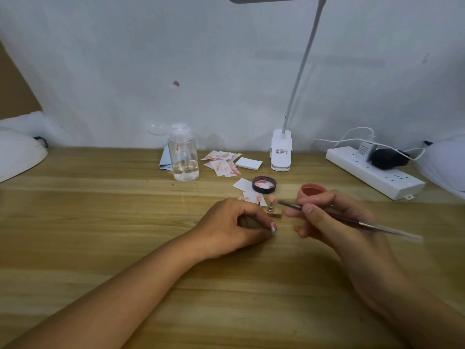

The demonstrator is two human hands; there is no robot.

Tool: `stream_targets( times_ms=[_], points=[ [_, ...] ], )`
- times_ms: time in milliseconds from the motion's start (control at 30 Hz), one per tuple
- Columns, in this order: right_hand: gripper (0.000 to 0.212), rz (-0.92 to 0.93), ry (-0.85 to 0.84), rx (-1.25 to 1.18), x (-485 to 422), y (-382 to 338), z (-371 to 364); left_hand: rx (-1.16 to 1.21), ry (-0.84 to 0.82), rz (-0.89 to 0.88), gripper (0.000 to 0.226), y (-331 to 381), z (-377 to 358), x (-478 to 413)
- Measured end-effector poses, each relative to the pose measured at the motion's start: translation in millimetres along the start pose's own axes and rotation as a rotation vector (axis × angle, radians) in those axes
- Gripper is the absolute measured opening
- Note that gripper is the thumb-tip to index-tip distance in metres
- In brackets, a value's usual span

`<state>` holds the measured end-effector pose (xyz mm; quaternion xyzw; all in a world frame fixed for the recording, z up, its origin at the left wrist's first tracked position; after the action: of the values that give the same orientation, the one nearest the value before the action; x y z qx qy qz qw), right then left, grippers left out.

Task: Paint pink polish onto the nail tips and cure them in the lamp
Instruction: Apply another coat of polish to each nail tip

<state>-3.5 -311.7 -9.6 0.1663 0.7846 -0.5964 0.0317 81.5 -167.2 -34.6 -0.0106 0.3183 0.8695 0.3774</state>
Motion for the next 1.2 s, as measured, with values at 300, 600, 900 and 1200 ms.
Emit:
stream_targets(
  times_ms=[300, 600, 900, 1200],
  points=[
    [0.011, -0.042, 0.055, 0.109, -2.8, 12.5, 7.2, -0.034, 0.004, 0.031, 0.021, -1.1, -0.2, 0.0],
    [0.01, -0.037, 0.032, 0.16, -2.6, 15.1, 4.8, -0.039, 0.02, 0.02, 0.02, 0.9, -0.3, 0.9],
    [0.01, -0.038, 0.047, 0.173, -2.9, 14.7, 4.5, -0.036, 0.024, 0.007, 0.022, 4.4, 0.3, 1.7],
    [0.004, 0.323, 0.189, 0.167, 2.5, -25.3, 14.1, -0.027, 0.018, 0.022, 0.024, 1.9, 0.3, 1.0]
  ],
)
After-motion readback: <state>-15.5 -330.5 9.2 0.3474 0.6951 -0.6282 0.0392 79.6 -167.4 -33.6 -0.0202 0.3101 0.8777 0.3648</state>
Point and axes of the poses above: each hand's wrist, its own x-axis away from the middle knuckle, its own z-axis out of the back of the hand, y = z × x, the point moved 7 cm from there along -x, towards the middle knuckle, and after that the axes turned 15 degrees about -x, right-handed, at the moved point
